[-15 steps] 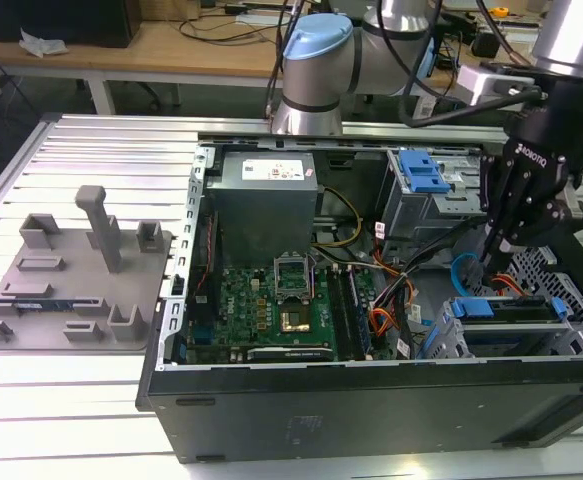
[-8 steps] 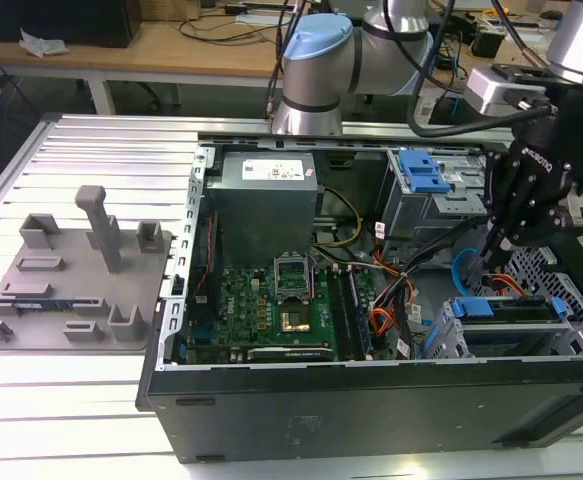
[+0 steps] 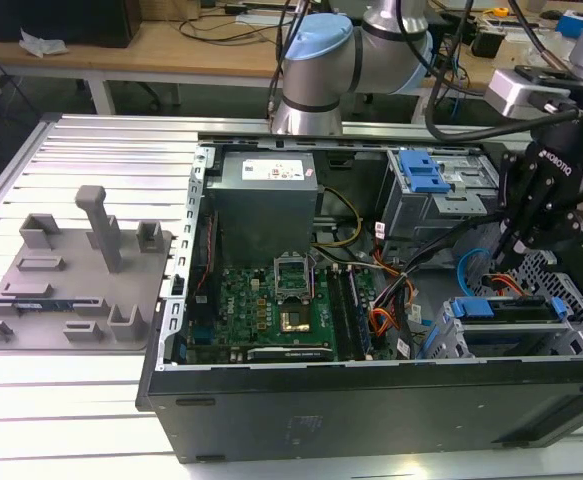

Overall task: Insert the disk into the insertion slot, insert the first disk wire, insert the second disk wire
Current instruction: 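Insert the second disk wire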

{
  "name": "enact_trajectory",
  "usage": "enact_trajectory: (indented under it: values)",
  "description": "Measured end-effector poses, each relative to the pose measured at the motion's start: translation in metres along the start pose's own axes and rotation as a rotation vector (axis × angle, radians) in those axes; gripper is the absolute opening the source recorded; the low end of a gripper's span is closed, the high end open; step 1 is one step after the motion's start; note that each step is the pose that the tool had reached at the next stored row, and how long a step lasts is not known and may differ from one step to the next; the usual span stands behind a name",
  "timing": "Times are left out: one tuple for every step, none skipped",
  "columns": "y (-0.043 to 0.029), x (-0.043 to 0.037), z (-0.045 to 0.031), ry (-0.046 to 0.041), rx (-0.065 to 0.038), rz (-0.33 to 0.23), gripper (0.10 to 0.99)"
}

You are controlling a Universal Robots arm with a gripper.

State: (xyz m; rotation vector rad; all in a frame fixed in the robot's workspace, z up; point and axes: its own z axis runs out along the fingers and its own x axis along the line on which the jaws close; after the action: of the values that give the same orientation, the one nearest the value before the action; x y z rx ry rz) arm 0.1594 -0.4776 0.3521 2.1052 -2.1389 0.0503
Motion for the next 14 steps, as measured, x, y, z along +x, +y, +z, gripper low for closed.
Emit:
enact_trajectory:
  values:
    - [-0.0003,0.0,0.0,-0.0065,-0.001,0.004,0.161]
    - [-0.0007,0.0001,0.0,-0.0151,-0.001,0.009,0.161]
    - [-0.0011,0.0001,0.0,-0.0244,-0.001,0.012,0.161]
    - [-0.0015,0.0002,-0.0001,-0.0369,-0.001,0.014,0.161]
    - [-0.0018,0.0005,0.0,-0.0479,-0.001,0.016,0.161]
    - [-0.0019,0.0021,0.0002,-0.0516,-0.001,0.018,0.161]
    - [-0.002,0.004,0.0004,-0.0517,-0.001,0.018,0.161]
    - [-0.0021,0.0079,0.0009,-0.0522,-0.001,0.018,0.161]
    - [-0.0021,0.0099,0.0011,-0.0538,0.001,0.018,0.161]
    - [-0.0022,0.0118,0.0015,-0.0561,0.005,0.018,0.161]
    - [-0.0022,0.013,0.0017,-0.0575,0.009,0.019,0.161]
    - [-0.0021,0.0141,0.0022,-0.06,0.019,0.019,0.161]
    - [-0.0019,0.0144,0.0024,-0.061,0.027,0.02,0.161]
    - [-0.0018,0.0145,0.0025,-0.0615,0.032,0.021,0.161]
